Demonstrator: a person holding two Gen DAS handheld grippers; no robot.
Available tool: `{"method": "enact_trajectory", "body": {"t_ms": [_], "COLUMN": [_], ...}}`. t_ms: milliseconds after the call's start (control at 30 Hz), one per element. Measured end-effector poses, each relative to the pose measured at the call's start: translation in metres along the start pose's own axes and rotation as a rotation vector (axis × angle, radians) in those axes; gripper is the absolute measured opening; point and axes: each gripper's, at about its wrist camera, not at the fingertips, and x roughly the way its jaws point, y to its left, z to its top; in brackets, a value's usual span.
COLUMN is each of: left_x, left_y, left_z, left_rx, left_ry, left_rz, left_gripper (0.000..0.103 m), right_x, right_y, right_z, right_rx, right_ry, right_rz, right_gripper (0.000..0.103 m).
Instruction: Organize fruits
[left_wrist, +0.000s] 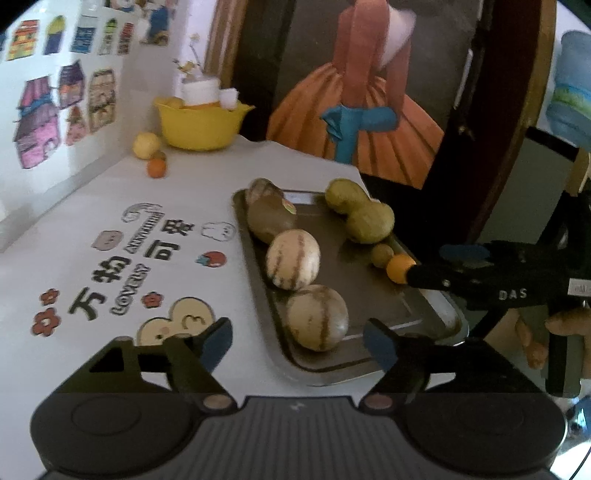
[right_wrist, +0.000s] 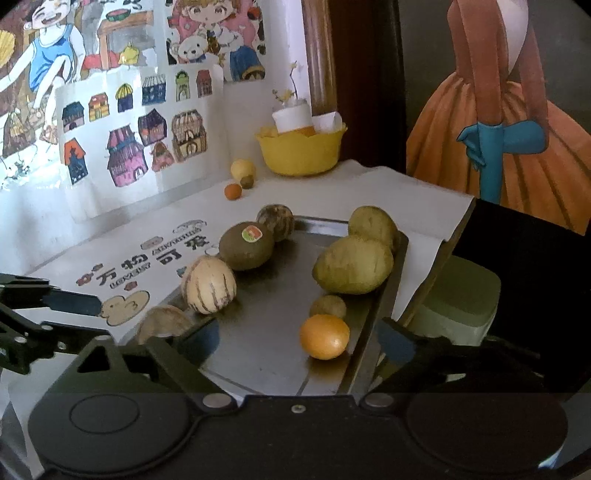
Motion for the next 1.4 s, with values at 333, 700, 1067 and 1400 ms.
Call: {"method": "enact_trajectory", "body": {"t_ms": [333,700,1067,1400], "left_x": [-0.032,-0.056,-0.078,-0.079], "left_y": [0.019,0.033,0.051,0.087], "left_z": [-0.009,-0.023,-0.021,0.006], "left_rx": [-0.025,-0.007,0.003,-0.033], "left_ry": [-0.023,0.043,0.09,0.085], "left_rz": [0.041,0.085,0.136,0.21], "left_gripper": [0.102,0.102,0.102,0.102], "right_x": [-0.032,-0.062,-0.071,-0.056], "right_y": [0.017,0.054,0.105,0.123], "right_z": [-0.004,-0.022,-0.033,-0.002], "right_rx": [0.024,0.041,-0.03,-0.086], "right_ry": [0.027,0.177,0.264,0.262], "right_rz": [-0.084,-0.103,-0.023,0.04], "right_gripper": [0.102,0.102,0.102,0.102]}}
